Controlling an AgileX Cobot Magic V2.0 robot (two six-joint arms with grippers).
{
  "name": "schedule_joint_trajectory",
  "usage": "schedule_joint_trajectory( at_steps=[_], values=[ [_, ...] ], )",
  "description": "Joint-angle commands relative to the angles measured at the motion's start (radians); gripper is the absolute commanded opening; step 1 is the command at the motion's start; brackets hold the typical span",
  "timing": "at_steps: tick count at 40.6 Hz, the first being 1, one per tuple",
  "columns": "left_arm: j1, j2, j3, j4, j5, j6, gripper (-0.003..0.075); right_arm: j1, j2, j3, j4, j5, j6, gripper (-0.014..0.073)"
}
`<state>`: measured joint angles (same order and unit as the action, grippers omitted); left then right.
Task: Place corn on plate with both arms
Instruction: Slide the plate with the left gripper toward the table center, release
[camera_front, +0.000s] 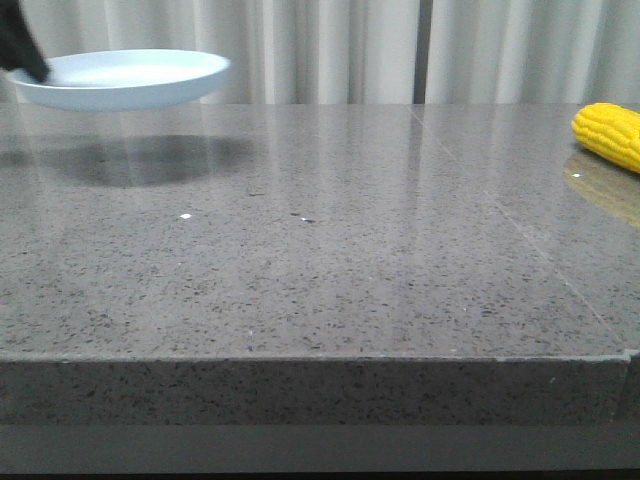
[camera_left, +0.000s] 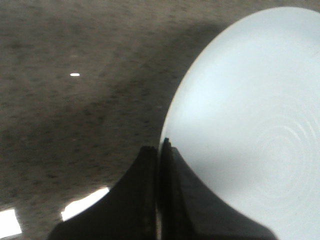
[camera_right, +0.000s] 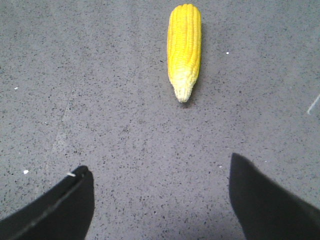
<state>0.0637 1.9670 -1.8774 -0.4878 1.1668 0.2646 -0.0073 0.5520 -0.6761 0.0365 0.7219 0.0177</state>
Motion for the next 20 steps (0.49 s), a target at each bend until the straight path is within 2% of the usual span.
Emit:
schedule_joint_trajectory(
  at_steps=[1,10,20],
  values=[
    [-0.083,-0.051,-0.035,-0.060,-0.032,-0.001,-0.0020,-0.003,0.009,-0.032,-0.002,-0.076,-0.012,0.0582],
    [-0.231,-0.022,-0.035,-0.056,-0.042,-0.001,-0.0020,-0.003,0.009,-0.032,-0.002,-0.076,-0.012,0.0582],
    [-0.317,0.044,-0.035,-0.037,-0.028,-0.001,-0.0020,-0.003,0.009,-0.032,-0.002,-0.076,-0.012,0.0582]
  ],
)
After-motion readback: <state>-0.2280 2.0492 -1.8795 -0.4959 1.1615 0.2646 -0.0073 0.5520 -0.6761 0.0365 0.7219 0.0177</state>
